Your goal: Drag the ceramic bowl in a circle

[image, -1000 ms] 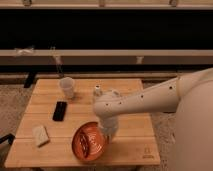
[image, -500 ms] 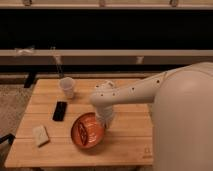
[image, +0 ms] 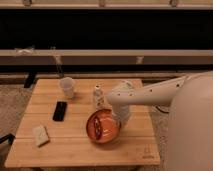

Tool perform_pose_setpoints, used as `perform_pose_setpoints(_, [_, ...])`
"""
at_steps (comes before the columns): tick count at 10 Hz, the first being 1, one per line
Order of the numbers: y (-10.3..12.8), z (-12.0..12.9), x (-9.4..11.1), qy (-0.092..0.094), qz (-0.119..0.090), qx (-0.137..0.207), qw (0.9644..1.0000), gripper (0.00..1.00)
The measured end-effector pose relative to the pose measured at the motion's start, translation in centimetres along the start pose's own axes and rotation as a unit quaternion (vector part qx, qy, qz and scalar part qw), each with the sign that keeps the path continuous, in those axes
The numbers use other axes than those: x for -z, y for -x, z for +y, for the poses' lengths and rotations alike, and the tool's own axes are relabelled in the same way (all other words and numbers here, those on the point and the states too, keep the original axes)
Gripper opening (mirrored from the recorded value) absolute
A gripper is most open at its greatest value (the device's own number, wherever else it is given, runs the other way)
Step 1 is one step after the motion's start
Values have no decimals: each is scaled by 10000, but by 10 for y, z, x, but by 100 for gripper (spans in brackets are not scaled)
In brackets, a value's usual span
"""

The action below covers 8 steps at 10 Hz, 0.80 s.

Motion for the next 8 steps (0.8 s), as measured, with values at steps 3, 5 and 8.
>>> perform_pose_setpoints(3, [-21, -28, -7, 34, 156, -363, 9992, 60])
perform_pose_setpoints(5, [-27, -18, -8, 135, 201, -307, 9992, 77])
perform_pose_setpoints(8, [-23, 15, -6, 379, 162, -127, 9991, 80])
